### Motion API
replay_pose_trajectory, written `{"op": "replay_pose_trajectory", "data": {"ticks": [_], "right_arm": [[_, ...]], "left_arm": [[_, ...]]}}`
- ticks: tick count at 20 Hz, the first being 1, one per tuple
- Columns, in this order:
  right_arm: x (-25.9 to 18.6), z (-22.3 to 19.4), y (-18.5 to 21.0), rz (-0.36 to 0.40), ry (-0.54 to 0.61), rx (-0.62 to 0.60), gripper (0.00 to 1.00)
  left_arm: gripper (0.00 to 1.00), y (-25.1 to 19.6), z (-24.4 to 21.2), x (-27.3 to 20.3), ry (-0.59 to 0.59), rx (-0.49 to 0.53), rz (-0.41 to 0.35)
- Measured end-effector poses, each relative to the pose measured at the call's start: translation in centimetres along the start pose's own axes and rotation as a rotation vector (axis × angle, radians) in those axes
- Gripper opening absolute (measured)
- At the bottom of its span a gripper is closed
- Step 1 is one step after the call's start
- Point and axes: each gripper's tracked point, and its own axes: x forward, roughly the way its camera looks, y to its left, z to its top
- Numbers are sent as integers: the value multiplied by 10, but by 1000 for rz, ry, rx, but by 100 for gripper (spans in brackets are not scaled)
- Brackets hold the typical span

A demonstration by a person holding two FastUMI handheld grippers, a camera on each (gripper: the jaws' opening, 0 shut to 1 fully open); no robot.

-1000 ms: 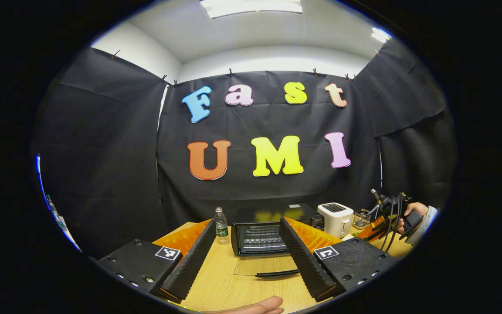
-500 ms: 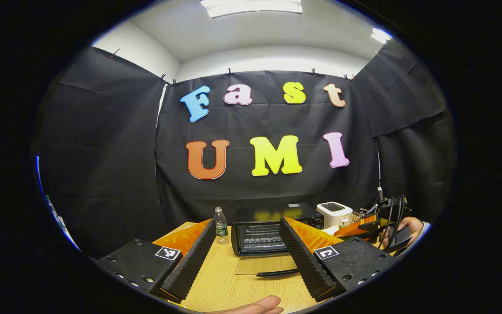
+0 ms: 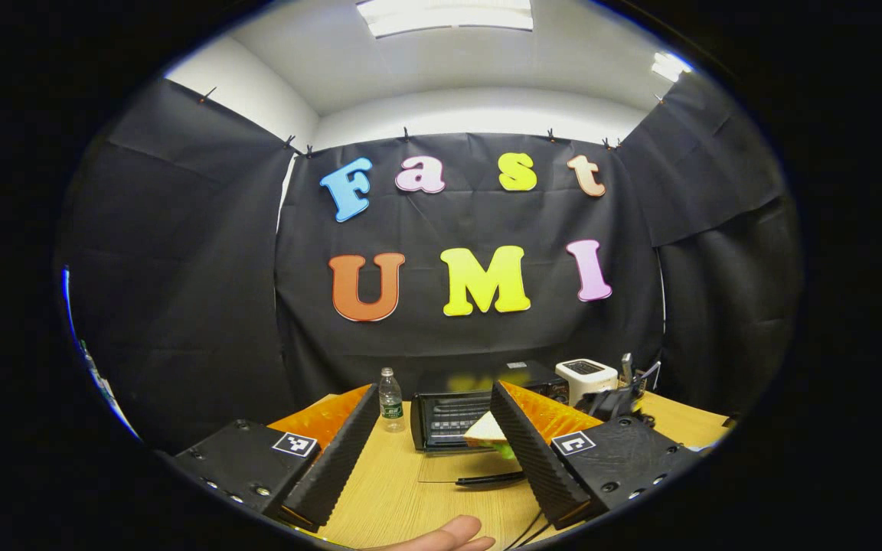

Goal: Open the electric oven with the left hand, put the food in, and close the electric oven.

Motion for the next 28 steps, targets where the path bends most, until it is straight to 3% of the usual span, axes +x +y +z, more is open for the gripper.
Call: {"op": "replay_pose_trajectory", "data": {"ticks": [6,11,14,17,21,22,23,25,26,27,28], "right_arm": [[65,10,2,-24,-171,18,41],[116,43,-8,-84,-327,-55,40],[141,47,-24,-147,-347,-55,41],[150,61,-27,-137,-391,-103,43],[158,67,-32,-156,-413,-85,47],[159,65,-32,-166,-411,-93,38],[158,65,-32,-178,-419,-103,48],[159,61,-37,-199,-412,-112,48],[159,59,-40,-213,-405,-120,38],[159,58,-42,-222,-408,-125,50],[159,58,-44,-230,-405,-127,38]], "left_arm": [[95,37,-9,-9,-27,116,78],[95,49,-16,-13,4,53,67],[95,49,-13,-16,-7,46,42],[95,65,-8,-21,-25,81,67],[95,67,-13,-19,-9,37,65],[95,66,-16,-16,-1,30,59],[95,65,-19,-15,7,29,56],[95,67,-22,-15,12,32,55],[95,66,-24,-15,16,31,54],[95,67,-26,-15,20,28,53],[95,68,-27,-14,24,25,54]]}}
